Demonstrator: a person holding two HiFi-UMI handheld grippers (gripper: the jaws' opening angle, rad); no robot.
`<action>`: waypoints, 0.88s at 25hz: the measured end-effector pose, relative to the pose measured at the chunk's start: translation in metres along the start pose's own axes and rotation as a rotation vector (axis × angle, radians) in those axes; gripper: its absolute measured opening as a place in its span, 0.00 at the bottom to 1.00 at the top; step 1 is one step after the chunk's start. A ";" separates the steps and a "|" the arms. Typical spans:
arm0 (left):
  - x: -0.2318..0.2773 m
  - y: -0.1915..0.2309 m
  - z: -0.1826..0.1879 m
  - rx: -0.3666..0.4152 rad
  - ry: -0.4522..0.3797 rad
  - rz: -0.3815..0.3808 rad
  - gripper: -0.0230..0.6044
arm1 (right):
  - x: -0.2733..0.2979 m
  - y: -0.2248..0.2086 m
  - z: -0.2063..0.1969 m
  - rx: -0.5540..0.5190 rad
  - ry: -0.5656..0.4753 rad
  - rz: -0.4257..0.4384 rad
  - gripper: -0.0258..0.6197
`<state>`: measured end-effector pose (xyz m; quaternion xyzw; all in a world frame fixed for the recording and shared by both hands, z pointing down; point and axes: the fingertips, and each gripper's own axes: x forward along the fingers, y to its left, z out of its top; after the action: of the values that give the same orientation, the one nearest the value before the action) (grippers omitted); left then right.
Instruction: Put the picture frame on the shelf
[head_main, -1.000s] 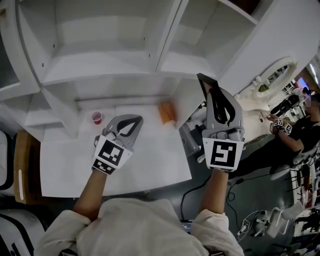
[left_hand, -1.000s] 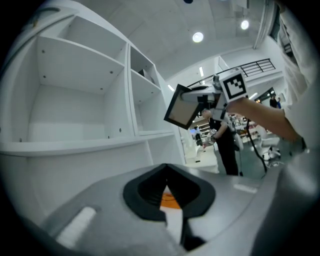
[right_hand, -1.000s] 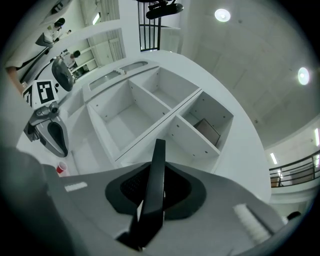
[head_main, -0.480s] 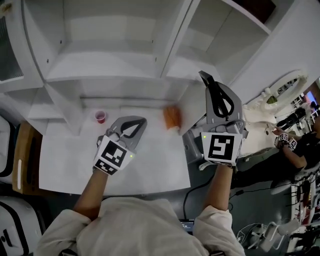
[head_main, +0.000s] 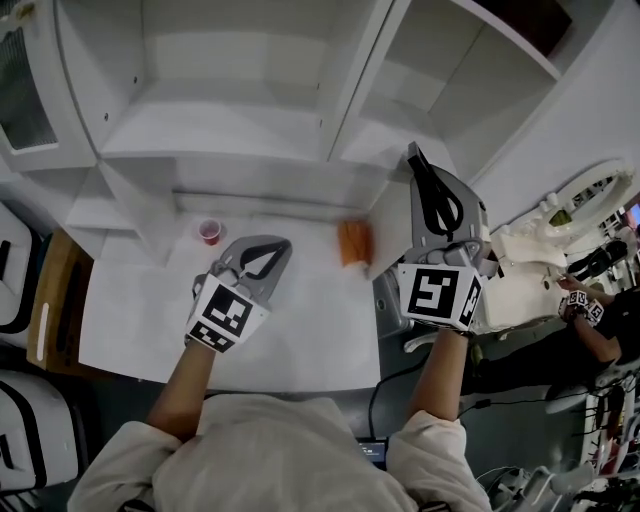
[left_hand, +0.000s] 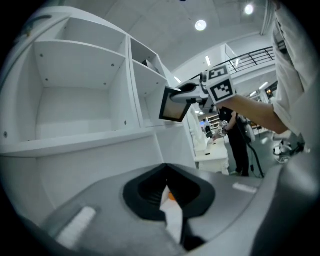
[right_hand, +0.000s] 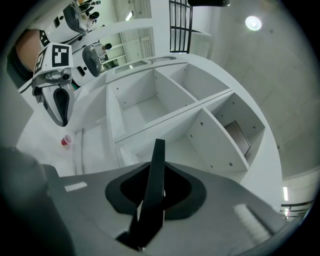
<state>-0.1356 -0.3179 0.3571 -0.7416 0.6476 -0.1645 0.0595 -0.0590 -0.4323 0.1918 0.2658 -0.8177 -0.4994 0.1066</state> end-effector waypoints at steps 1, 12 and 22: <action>0.001 0.000 -0.001 -0.001 0.004 0.005 0.04 | 0.002 0.000 -0.002 -0.011 0.000 0.005 0.14; 0.007 0.011 -0.012 -0.015 0.046 0.071 0.04 | 0.026 0.010 -0.022 -0.041 -0.019 0.048 0.12; 0.006 0.024 -0.020 -0.028 0.074 0.127 0.04 | 0.046 0.018 -0.028 -0.053 -0.046 0.084 0.12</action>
<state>-0.1641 -0.3251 0.3702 -0.6932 0.6973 -0.1786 0.0353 -0.0911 -0.4719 0.2169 0.2166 -0.8167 -0.5221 0.1158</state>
